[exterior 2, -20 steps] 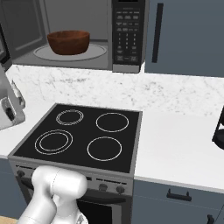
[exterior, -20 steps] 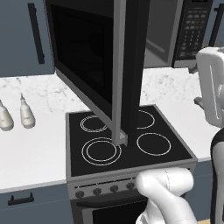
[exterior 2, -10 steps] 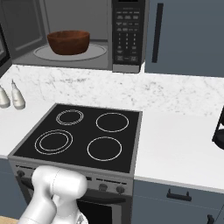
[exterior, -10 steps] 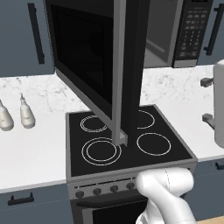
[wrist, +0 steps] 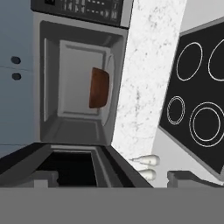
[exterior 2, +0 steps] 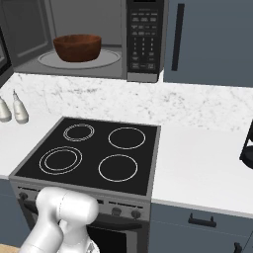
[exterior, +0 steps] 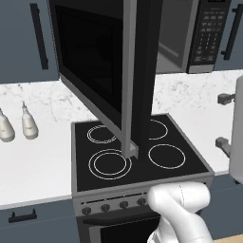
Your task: Open the microwave, place the bowl with waffle inside the microwave, then close the microwave door and turn it on.
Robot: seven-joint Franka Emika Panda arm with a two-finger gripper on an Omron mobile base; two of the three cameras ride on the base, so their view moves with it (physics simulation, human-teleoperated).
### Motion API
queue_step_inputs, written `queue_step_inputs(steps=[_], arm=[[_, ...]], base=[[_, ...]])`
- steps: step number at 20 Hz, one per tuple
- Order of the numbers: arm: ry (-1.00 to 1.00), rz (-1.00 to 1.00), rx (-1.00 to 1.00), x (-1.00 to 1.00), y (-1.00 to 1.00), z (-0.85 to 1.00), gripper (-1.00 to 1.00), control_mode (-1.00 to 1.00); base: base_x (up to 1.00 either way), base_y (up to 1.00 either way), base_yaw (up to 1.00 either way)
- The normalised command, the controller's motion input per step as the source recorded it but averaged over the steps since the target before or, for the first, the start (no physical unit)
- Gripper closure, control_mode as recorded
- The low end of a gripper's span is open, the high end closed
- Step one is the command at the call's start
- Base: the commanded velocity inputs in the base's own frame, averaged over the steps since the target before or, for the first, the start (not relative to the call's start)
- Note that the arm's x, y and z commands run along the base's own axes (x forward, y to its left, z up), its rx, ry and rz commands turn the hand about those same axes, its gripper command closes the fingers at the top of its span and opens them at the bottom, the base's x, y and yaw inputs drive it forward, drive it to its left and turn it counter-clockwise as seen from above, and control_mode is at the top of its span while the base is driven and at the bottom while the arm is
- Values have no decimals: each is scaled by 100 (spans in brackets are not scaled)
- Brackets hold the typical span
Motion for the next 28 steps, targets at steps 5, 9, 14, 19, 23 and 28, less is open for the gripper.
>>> queue_step_inputs(steps=[5,9,14,19,23,28], arm=[[-3,-2,4,-14,50,0,-100,-100],[-7,-4,0,-5,55,0,-100,-100],[-4,-3,1,-6,50,0,-100,-100],[-5,-3,1,14,64,-13,-100,-100],[-15,-3,2,19,66,-33,-100,-100],[-16,-3,3,34,66,-45,-100,-100]], base=[[0,0,0],[0,0,0],[0,0,0],[0,0,0],[0,0,0],[0,0,0]])
